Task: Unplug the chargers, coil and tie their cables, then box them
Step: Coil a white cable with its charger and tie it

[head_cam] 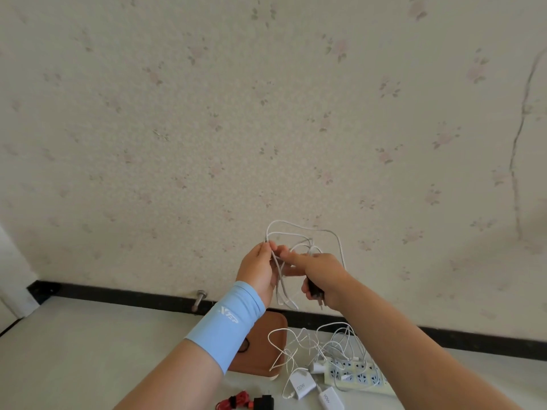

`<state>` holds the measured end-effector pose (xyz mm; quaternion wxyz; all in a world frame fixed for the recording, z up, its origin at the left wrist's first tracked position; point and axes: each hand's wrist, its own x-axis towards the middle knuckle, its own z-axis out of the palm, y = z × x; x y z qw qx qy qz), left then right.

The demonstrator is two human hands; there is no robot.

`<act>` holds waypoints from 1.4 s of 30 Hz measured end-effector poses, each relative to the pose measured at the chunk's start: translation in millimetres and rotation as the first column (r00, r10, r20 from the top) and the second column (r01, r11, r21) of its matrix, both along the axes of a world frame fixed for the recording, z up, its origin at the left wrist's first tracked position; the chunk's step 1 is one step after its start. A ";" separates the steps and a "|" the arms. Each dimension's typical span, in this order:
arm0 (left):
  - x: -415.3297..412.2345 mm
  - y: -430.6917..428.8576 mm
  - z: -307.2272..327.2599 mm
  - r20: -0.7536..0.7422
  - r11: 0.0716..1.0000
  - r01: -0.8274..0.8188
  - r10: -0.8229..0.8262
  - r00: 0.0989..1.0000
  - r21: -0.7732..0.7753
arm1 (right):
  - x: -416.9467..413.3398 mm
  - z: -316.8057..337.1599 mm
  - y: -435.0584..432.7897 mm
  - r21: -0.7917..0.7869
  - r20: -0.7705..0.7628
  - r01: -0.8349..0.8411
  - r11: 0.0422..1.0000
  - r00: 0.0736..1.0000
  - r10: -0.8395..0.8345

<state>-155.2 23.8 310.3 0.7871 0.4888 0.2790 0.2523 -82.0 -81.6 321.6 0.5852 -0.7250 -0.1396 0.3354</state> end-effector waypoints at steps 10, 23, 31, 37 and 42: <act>-1.9 27.7 15.2 0.068 0.974 -0.223 0.221 0.973 0.027 | 25.2 -4.3 -16.2 -0.277 0.326 -0.153 0.949 0.914 0.242; -14.1 33.4 17.8 -0.013 0.940 0.258 -0.268 0.963 -0.223 | 24.2 4.5 -24.5 -0.209 0.174 -0.510 0.834 0.820 0.545; -15.7 33.3 21.9 -0.041 0.927 0.303 -0.319 0.947 -0.221 | 16.8 6.5 -19.3 -0.048 -0.083 -0.299 0.953 0.952 0.295; -10.2 19.7 17.8 0.098 0.951 0.207 -0.189 0.977 -0.230 | -0.9 11.1 -20.5 -0.108 0.054 -0.535 0.838 0.839 0.542; -7.1 16.7 22.8 0.187 0.937 0.203 -0.153 0.970 -0.285 | -6.9 -0.9 -13.0 -0.233 0.067 -0.673 0.702 0.709 0.702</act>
